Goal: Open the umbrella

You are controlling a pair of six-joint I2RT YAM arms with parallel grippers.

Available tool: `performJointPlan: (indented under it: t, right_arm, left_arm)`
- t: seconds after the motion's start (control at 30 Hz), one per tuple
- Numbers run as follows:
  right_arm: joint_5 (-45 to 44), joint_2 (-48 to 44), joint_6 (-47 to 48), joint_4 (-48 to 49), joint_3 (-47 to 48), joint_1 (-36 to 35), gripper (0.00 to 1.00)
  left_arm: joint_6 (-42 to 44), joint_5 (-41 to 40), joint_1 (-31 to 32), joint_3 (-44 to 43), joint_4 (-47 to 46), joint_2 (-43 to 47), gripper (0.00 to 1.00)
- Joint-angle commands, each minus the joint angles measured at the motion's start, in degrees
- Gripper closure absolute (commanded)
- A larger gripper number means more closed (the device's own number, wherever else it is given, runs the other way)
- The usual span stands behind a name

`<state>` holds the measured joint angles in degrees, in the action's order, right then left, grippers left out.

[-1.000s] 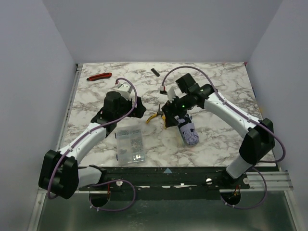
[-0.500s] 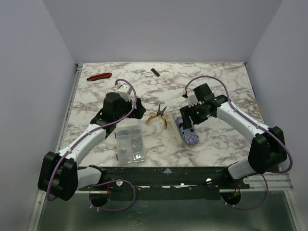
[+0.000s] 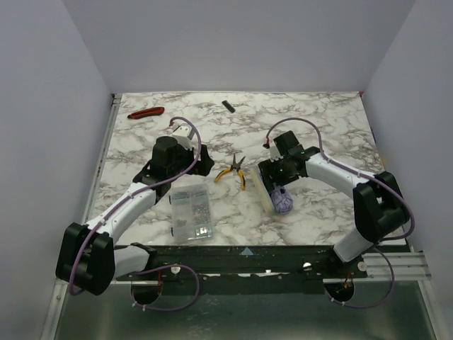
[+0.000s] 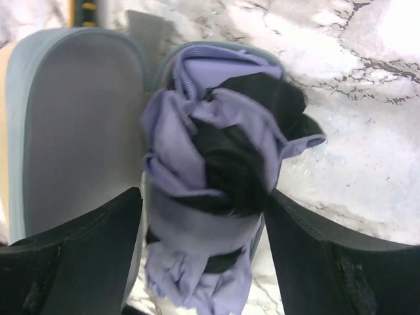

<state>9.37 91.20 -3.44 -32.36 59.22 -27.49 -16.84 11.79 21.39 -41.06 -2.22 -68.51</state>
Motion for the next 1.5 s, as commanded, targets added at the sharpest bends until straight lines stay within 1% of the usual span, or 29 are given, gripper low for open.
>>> performJointPlan:
  t: [0.0,0.07,0.13,0.17,0.23,0.3,0.33,0.4,0.5,0.63,0.73,0.9,0.97,1.03,1.27,1.37,1.47]
  right_arm:
    - [-5.82,4.56,-2.26,4.95,-1.99,-0.29,0.27]
    - [-7.92,6.14,-3.01,5.53,-2.11,-0.28,0.34]
    - [-11.86,7.32,-3.37,5.73,-1.77,-0.14,0.50]
    - [-13.04,7.73,-2.69,5.73,-1.59,0.16,0.62]
    - [-13.16,8.70,-1.58,5.68,-0.48,2.73,0.81]
    - [-11.94,11.08,-0.81,5.21,2.17,6.98,0.96]
    - [-11.63,12.65,-0.47,4.80,4.09,9.26,1.00]
    - [-10.83,17.21,1.73,4.49,9.22,14.25,1.00]
    - [-10.12,25.74,5.67,4.85,19.88,21.54,1.00]
    - [-6.63,39.07,8.93,0.42,39.44,28.87,1.00]
    - [-5.10,44.12,11.51,-0.16,49.65,31.16,1.00]
    - [-1.67,46.61,11.52,-0.59,62.10,33.23,1.00]
    - [-1.30,46.17,11.36,0.46,65.28,33.63,1.00]
    - [-0.69,44.60,10.79,2.26,66.54,33.90,1.00]
    - [3.19,35.57,10.13,9.58,62.61,34.11,1.00]
    - [6.72,31.89,9.13,10.36,61.73,34.13,1.00]
    - [13.17,27.99,7.78,10.13,60.55,34.13,1.00]
  left_arm:
    - [1.36,-1.63,-0.29,-1.52,1.24,-0.87,0.01]
    - [1.55,-1.90,-0.34,-1.91,1.68,-1.30,0.02]
    - [1.80,-2.11,-0.29,-2.10,1.86,-1.77,0.01]
    - [1.90,-2.12,-0.30,-2.18,1.93,-1.91,0.01]
    - [2.20,-1.91,-0.29,-2.48,2.12,-2.29,0.01]
    - [2.48,-1.86,-0.30,-2.84,2.13,-2.69,0.01]
    - [2.72,-1.85,-0.29,-3.01,2.13,-3.06,0.01]
    - [2.99,-2.02,-0.30,-3.47,2.13,-3.57,0.01]
    - [4.34,-1.13,-0.42,-4.83,4.72,-4.47,0.02]
    - [6.39,-0.10,-1.22,-6.18,6.20,-5.01,0.01]
    - [7.62,0.24,-2.49,-7.33,7.69,-5.32,0.02]
    - [8.64,1.59,-5.05,-7.81,8.12,-5.03,0.01]
    - [8.90,2.26,-5.85,-7.86,8.02,-4.83,0.02]
    - [9.47,3.12,-6.47,-8.10,8.09,-4.57,0.01]
    - [14.65,5.94,-7.06,-8.38,9.81,-2.61,0.01]
    - [17.32,7.48,-7.14,-8.98,12.01,-1.27,0.01]
    - [21.87,11.21,-7.24,-10.14,15.78,0.01,0.01]
